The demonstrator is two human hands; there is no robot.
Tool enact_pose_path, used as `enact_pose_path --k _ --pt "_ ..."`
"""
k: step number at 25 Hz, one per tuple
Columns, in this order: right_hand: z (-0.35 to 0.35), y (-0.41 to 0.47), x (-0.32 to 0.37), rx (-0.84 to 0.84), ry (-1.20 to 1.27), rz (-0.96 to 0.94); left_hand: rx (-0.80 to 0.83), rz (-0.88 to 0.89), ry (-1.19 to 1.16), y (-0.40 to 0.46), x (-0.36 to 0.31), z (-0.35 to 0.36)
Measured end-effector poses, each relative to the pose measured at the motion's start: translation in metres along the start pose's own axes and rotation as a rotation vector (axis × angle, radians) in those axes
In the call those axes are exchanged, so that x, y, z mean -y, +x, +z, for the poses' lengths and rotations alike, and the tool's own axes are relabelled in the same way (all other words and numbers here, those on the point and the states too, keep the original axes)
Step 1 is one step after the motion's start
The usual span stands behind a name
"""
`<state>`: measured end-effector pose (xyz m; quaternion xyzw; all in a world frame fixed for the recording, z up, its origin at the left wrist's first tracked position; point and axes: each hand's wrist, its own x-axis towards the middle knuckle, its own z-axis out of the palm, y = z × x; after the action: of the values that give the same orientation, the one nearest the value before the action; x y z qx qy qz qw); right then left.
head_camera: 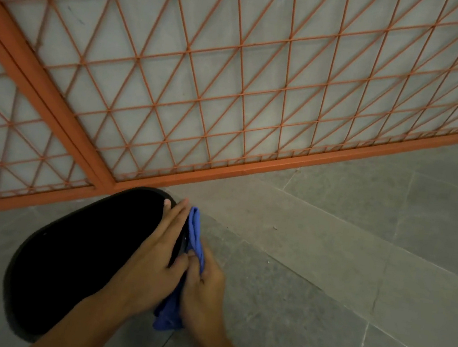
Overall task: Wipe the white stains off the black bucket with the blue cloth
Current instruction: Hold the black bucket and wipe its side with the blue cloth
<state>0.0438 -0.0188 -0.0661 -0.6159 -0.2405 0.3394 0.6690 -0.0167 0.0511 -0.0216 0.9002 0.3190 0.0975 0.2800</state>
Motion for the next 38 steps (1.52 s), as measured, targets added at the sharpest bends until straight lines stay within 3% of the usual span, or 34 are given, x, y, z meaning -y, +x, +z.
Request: enact_pose_path --k 3,6,12,14,17,20,27,30,35,38 --pt "0.007 0.005 0.014 -0.019 0.048 0.024 -0.002 -0.066 -0.143 0.005 -0.004 -0.004" --pt "-0.002 -0.005 0.028 -0.045 0.095 0.043 0.016 -0.002 -0.269 0.002 -0.017 -0.004" --pt "-0.023 -0.036 0.057 -0.138 -0.006 -0.115 -0.08 0.1 -0.509 -0.016 -0.044 -0.006" --pt "-0.026 -0.042 0.061 -0.126 -0.025 -0.135 -0.158 0.109 -0.49 -0.019 -0.045 -0.008" --pt "-0.022 -0.045 0.062 -0.055 -0.099 -0.162 -0.302 0.15 -0.247 -0.014 -0.026 -0.021" --pt "-0.012 -0.043 0.061 0.001 -0.15 -0.184 -0.213 0.212 -0.074 -0.009 -0.004 -0.037" --pt "0.018 -0.021 0.032 0.129 -0.426 -0.483 -0.159 0.251 -0.101 -0.013 0.039 -0.061" --pt "0.016 -0.011 0.015 0.065 -0.417 -0.432 -0.177 0.222 -0.123 -0.014 0.047 -0.066" --pt "0.024 -0.011 0.031 0.182 -0.363 -0.464 -0.164 0.22 -0.257 -0.015 0.046 -0.059" --pt "0.012 0.0 0.037 0.148 -0.371 -0.315 -0.163 0.198 -0.19 -0.011 0.043 -0.06"
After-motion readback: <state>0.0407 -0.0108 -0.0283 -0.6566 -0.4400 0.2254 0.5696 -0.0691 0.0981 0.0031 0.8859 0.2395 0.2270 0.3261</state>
